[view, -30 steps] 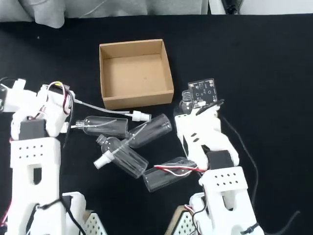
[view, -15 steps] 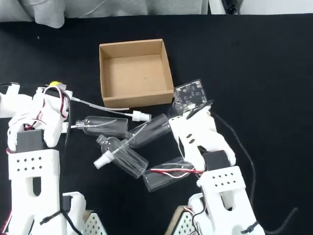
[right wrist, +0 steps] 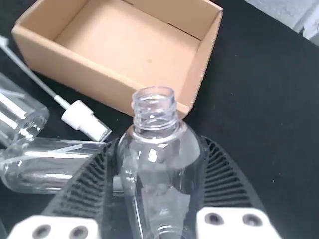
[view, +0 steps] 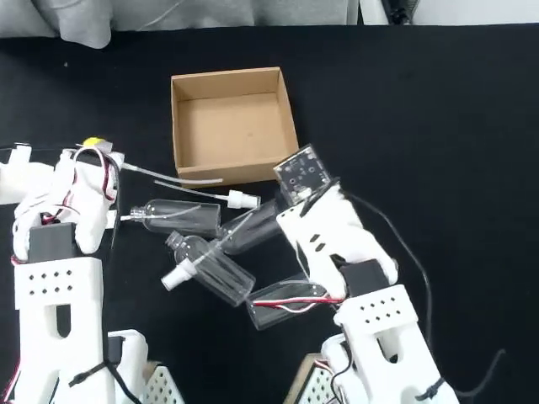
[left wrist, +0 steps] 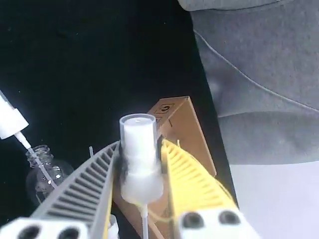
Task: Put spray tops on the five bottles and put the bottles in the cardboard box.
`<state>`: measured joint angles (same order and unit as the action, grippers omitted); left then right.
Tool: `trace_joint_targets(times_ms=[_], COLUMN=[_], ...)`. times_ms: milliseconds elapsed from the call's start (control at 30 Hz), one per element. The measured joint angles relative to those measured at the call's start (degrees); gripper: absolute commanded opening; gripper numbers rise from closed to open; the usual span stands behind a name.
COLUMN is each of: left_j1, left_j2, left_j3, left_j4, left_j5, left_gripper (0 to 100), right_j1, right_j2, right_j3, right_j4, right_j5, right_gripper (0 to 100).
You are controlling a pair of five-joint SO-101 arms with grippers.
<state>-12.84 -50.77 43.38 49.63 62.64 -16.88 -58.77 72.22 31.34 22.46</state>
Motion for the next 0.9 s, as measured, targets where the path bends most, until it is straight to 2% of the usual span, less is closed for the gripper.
trace_joint_targets(times_ms=[433, 600, 900], left_j1=[-1.1, -1.1, -1.1], left_j2=[-0.2, -0.2, -0.2], left_j3=[1.7, 5.2, 6.6], left_j4=[-2.5, -6.0, -7.8], left_j5=[0.4, 0.4, 0.4], left_gripper=[3, 3, 3], right_j1=[-6.2, -9.1, -12.1], right_j2=[0.0, 0.0, 0.0], right_j3=[0.3, 2.5, 2.5], right_j4=[0.0, 0.0, 0.0], right_j5=[5.5, 7.6, 8.0], right_gripper=[12.3, 12.3, 12.3])
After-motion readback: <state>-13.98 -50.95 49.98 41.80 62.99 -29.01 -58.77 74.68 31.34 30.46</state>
